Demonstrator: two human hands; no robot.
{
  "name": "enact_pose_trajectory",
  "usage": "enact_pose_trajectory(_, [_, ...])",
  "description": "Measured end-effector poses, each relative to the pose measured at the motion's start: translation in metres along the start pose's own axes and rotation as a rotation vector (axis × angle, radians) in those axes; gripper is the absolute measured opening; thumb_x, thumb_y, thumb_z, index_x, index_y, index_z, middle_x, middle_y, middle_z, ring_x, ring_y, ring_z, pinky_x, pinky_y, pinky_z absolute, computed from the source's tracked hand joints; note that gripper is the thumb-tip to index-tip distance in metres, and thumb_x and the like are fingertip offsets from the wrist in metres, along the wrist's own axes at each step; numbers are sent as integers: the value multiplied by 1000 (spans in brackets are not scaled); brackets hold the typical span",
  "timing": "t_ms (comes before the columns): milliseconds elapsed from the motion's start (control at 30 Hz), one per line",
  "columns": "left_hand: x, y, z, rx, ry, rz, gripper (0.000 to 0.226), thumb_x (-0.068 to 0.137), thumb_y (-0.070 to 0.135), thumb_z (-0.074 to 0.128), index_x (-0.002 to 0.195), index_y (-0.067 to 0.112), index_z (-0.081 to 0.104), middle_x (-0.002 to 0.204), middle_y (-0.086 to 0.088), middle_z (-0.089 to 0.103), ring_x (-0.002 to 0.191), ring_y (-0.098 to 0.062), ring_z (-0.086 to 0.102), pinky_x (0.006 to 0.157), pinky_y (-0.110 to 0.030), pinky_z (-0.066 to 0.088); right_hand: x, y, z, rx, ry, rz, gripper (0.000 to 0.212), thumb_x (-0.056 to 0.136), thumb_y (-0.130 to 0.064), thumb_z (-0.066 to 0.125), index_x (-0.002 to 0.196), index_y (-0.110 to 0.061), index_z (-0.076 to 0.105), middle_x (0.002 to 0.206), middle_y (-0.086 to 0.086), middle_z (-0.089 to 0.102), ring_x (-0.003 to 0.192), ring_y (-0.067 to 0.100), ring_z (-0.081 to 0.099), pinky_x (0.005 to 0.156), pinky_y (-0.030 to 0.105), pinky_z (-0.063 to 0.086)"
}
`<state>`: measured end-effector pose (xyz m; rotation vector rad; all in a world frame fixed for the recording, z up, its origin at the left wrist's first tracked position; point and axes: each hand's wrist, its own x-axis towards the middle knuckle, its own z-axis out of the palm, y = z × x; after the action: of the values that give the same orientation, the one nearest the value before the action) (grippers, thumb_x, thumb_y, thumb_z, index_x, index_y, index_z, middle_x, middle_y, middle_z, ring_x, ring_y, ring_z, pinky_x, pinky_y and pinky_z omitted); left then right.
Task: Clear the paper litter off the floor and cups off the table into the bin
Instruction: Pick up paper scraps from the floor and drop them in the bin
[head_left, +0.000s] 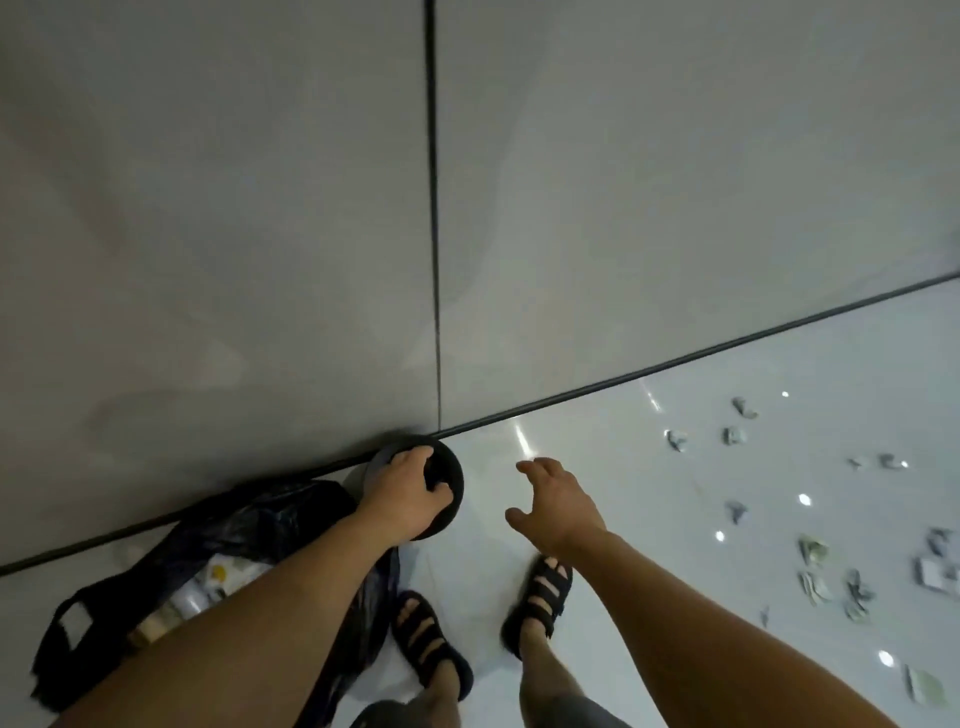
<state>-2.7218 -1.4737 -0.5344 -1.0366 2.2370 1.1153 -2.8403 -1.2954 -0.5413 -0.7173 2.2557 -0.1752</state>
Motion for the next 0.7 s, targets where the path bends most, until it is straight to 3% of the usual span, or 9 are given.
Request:
enact_pose_trajectory(300, [-67,171,46,324,-204,351,67,89,45,55,146,18,33,149,-7,36,132,-24,39,110,-35,34,-157,128,-68,175,250,293,70,89,-42,61,150,-26,30,158,3,23,140,24,30,104,39,40])
enact_pose_trajectory(700, [-218,398,292,593,-404,698,66,89,36,56,147,24,29,153,-3,29,135,-23,37,106,-35,38,-403,383,-23,388,363,707,74,88,-40,61,151,-23,27,157,5,22,139,27,29,104,40,42])
